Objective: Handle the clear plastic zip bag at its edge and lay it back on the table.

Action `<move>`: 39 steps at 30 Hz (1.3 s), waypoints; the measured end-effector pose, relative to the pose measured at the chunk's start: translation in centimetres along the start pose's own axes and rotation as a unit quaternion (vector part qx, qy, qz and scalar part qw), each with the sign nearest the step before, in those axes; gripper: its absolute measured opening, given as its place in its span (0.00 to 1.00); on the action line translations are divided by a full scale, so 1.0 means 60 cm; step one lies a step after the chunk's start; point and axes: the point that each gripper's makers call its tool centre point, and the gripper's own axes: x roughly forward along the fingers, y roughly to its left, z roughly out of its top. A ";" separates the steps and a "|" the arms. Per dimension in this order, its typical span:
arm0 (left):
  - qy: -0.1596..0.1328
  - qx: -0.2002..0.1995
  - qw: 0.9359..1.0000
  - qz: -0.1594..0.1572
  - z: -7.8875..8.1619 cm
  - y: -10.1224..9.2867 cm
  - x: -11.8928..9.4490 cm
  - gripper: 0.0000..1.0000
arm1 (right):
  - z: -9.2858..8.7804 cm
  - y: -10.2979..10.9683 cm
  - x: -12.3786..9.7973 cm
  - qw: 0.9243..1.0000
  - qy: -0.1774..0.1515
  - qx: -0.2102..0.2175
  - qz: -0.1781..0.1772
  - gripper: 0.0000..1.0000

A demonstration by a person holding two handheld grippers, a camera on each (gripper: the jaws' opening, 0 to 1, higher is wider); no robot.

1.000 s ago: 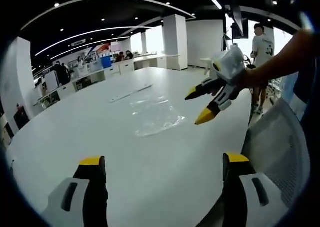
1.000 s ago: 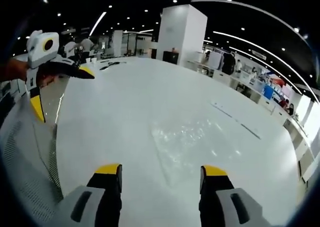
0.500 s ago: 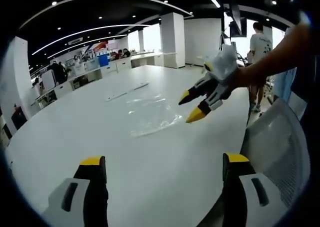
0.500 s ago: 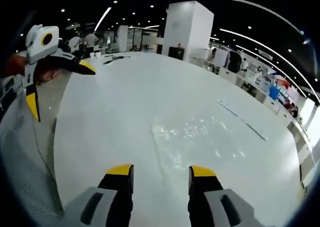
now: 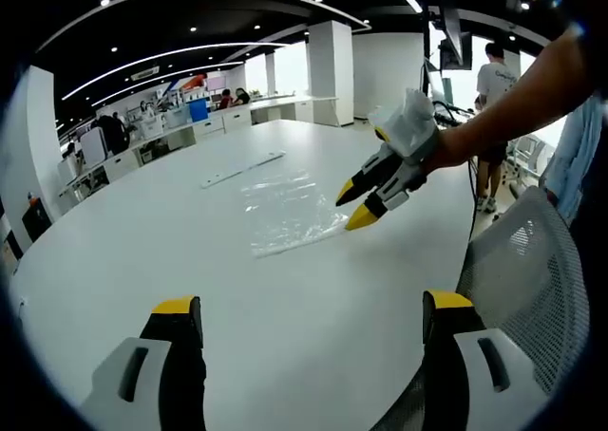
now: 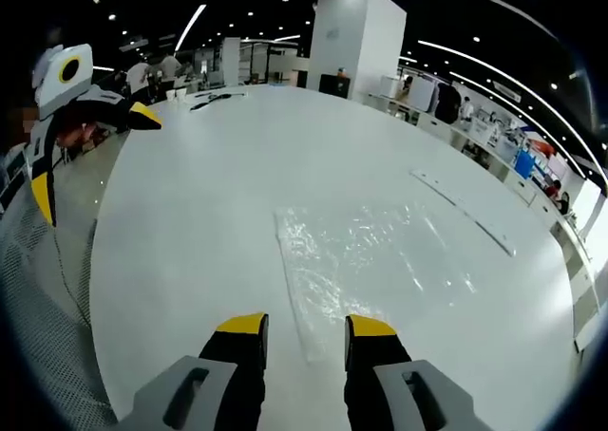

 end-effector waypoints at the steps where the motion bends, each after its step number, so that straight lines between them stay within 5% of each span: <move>1: 0.000 -0.001 1.000 0.001 -0.001 0.001 0.000 0.95 | -0.002 0.001 0.000 1.000 0.001 0.002 -0.002 0.28; 27: 0.011 -0.011 1.000 0.004 -0.012 0.012 -0.004 0.93 | -0.039 -0.006 0.027 0.996 0.079 0.023 0.027 0.16; 39: 0.015 -0.015 1.000 -0.001 -0.015 0.012 0.008 0.92 | -0.039 0.004 0.034 0.993 0.102 -0.019 0.050 0.08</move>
